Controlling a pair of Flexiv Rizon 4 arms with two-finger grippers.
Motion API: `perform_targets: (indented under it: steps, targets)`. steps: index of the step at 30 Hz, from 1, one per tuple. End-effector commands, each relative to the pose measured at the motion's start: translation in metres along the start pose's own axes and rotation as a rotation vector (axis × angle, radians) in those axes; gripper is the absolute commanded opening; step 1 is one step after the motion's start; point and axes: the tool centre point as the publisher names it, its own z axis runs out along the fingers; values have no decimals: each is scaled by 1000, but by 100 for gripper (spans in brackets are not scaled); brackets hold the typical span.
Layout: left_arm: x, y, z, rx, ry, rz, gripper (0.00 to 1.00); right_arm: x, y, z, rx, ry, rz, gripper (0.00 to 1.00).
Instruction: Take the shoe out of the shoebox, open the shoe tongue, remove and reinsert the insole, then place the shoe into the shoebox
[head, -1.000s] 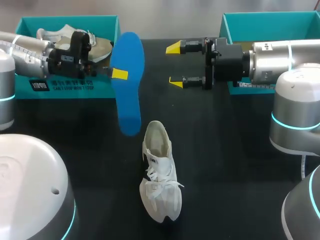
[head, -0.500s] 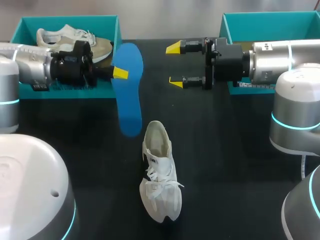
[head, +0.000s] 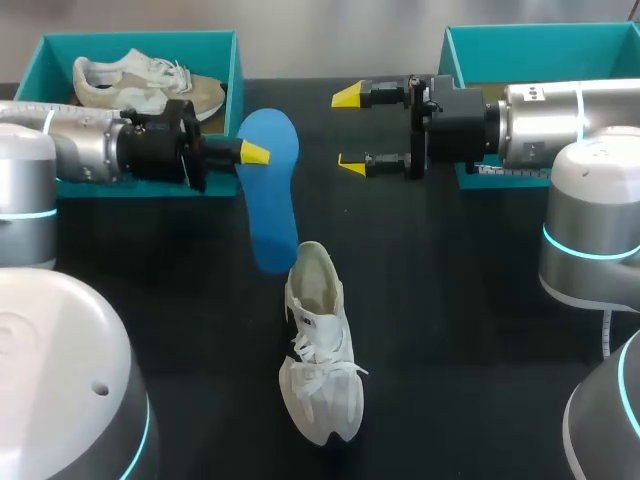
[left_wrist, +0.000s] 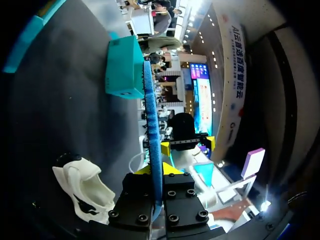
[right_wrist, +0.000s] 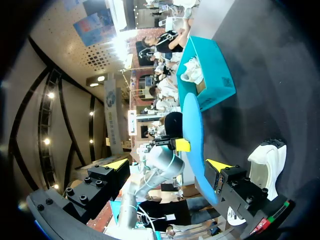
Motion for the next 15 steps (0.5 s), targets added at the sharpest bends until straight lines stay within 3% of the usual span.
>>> perform_targets:
  steps: [1, 8, 15]
  targets:
    - [-12, -5, 4, -10, 12, -48, 0, 1, 0, 1, -1, -7, 2, 100]
    - [-21, -6, 4, 5, 24, -137, 0, 1, 0, 1, -1, -7, 2, 100]
    - [-21, -5, 4, 15, 25, -130, 0, 13, 1, 4, 48, -258, -31, 100]
